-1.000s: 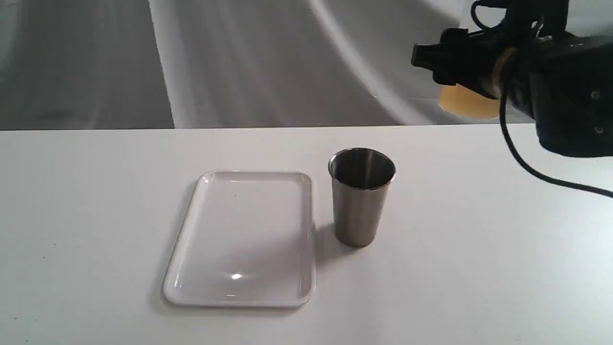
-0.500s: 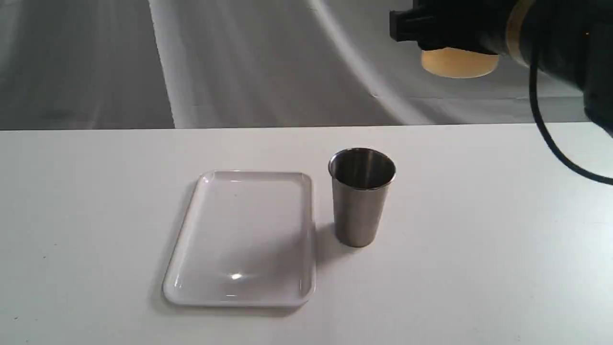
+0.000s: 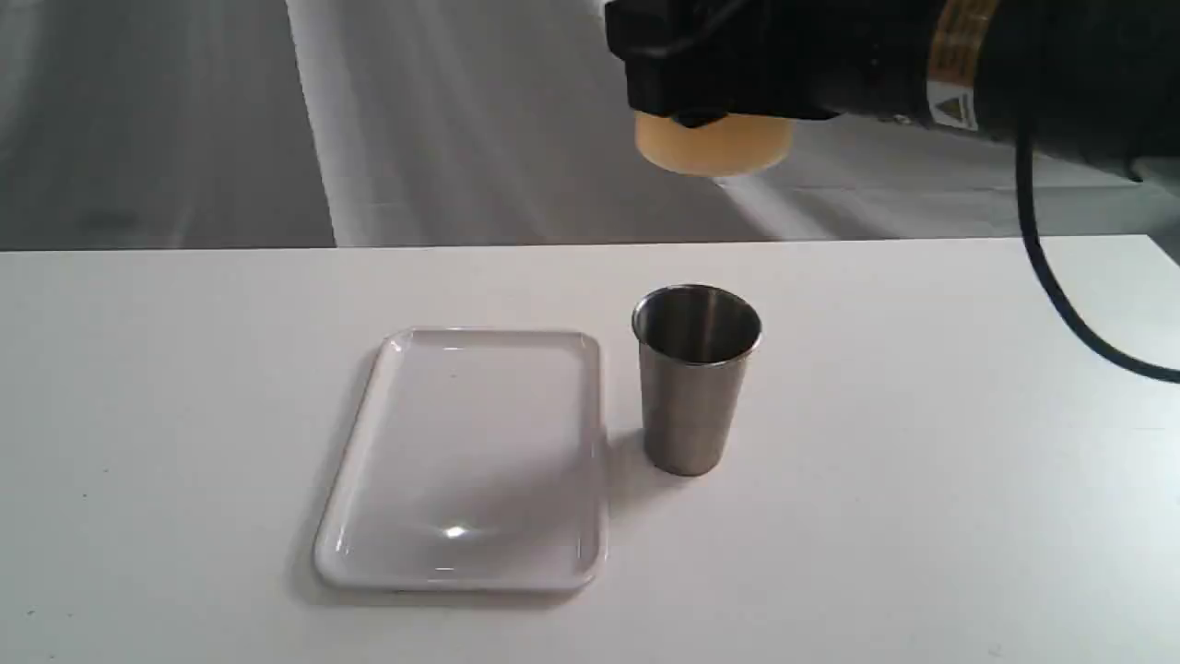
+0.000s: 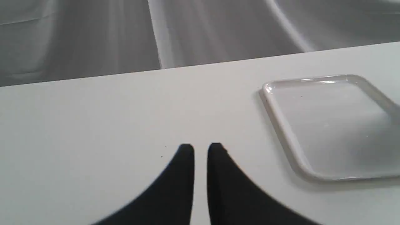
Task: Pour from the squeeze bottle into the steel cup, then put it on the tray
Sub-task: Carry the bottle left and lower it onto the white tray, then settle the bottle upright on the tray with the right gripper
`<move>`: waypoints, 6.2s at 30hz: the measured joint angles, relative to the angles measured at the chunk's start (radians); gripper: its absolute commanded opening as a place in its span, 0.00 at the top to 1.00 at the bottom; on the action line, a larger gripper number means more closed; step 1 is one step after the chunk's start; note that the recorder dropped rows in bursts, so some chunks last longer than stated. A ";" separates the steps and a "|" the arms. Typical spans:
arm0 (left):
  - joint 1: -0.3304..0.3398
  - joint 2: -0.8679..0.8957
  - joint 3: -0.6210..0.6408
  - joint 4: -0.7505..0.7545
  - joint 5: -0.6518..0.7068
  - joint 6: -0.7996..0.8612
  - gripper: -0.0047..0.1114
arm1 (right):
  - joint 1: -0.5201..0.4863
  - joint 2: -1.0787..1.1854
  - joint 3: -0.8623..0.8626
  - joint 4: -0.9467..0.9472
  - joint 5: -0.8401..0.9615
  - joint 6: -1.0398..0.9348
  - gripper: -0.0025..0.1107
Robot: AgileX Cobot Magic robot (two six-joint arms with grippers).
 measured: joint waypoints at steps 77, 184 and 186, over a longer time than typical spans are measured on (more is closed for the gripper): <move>0.000 0.000 0.000 0.000 0.000 0.000 0.89 | 0.164 0.763 0.046 0.625 -0.782 -0.823 0.98; 0.000 0.000 0.000 0.000 0.000 0.000 0.89 | 0.164 0.932 -0.014 0.732 -0.831 -0.821 0.20; 0.000 0.000 0.000 0.000 0.000 0.000 0.89 | 0.164 0.932 -0.014 0.724 -0.831 -0.820 0.15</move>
